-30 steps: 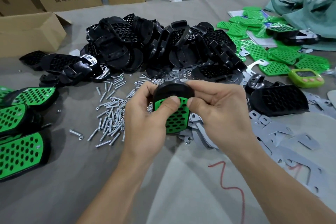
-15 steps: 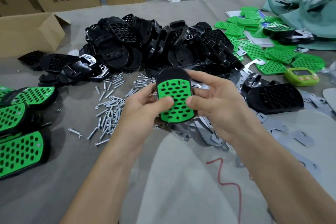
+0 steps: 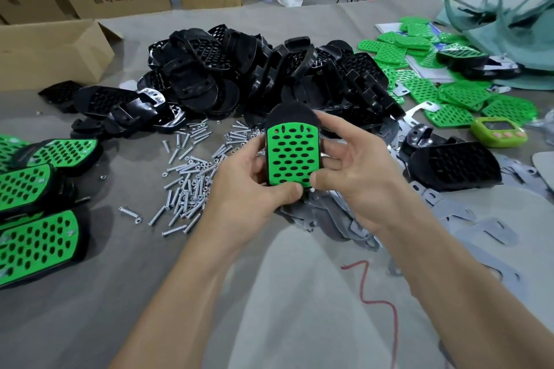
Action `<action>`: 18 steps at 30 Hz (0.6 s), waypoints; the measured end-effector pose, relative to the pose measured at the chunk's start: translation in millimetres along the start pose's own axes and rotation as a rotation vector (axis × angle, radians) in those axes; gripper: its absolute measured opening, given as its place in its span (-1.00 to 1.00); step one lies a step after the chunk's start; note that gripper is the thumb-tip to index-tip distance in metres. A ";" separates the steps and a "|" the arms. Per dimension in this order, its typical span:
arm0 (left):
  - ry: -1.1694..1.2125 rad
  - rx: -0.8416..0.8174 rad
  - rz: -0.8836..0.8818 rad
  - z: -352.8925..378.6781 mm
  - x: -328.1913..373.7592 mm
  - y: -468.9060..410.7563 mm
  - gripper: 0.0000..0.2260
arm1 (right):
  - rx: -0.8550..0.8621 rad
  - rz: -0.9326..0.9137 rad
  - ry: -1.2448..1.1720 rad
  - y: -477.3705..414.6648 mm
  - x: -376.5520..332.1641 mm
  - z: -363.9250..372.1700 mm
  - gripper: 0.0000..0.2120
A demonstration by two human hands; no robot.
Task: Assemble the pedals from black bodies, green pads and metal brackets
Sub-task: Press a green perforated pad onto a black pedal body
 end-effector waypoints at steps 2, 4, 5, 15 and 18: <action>-0.032 0.061 0.018 0.0 -1.9 -1.5 -0.39 | 0.002 -0.004 0.005 -0.1 3.3 3.5 -0.17; -0.046 0.113 0.030 -2.5 -3.7 -3.2 -0.38 | 0.030 -0.042 0.059 -0.6 4.8 10.0 -0.18; -0.040 0.130 0.032 -3.8 -3.7 -4.6 -0.37 | 0.047 -0.070 0.087 -0.2 5.3 14.5 -0.19; 0.595 0.555 -0.051 -59.6 17.9 -14.1 -0.67 | 0.113 -0.020 0.911 -27.5 -9.6 70.9 -0.65; 0.803 0.582 -0.098 -62.4 20.7 -13.4 -0.74 | -0.070 -0.015 1.357 -40.7 -12.6 92.7 -0.78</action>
Point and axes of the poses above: each hand's wrist, its own y-axis away from the middle knuckle, its own z-axis out of the palm, x = y × z, the point moved 1 cm from there along -y, towards the middle knuckle, and after that the axes turned 9 degrees about z, right-handed, at the moved point
